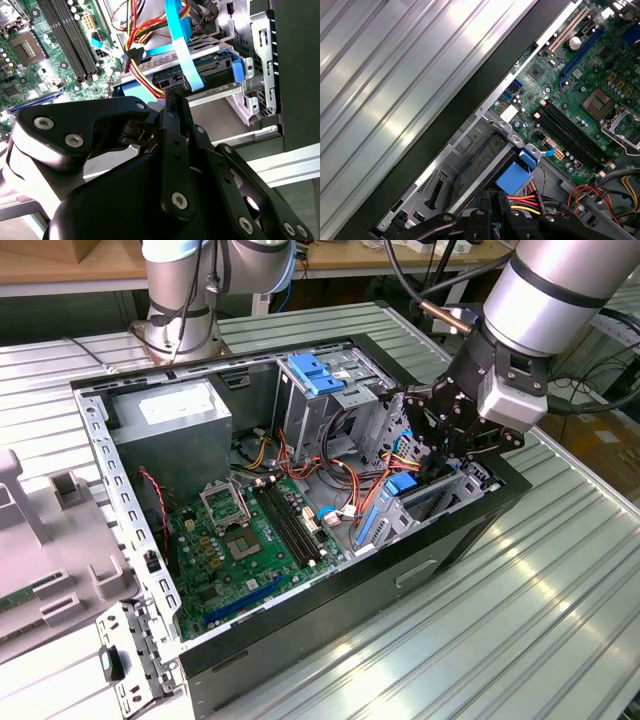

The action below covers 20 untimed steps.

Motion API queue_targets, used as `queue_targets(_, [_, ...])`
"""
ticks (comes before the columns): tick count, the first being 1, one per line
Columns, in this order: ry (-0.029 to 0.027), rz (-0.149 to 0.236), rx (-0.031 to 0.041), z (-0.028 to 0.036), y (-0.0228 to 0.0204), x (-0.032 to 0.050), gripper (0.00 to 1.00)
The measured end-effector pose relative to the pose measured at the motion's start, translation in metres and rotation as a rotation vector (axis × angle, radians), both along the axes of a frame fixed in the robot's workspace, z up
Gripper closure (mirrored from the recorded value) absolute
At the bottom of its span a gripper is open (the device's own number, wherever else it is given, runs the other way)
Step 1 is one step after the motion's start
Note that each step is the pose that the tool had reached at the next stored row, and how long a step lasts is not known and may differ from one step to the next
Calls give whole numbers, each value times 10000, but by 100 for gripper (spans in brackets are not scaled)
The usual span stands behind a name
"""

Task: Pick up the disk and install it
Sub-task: 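Insert the first disk wire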

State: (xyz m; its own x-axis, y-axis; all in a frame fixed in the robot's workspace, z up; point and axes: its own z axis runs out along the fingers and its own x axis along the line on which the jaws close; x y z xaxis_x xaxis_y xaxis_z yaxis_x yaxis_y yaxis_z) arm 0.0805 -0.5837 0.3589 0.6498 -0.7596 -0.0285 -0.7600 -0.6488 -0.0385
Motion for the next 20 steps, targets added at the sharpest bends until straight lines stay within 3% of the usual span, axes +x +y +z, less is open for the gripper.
queue_targets(6, [0, -112, 1, 0, 0, -1, 83])
queue_targets(20, [0, -1475, 0, -4, 0, -1, 83])
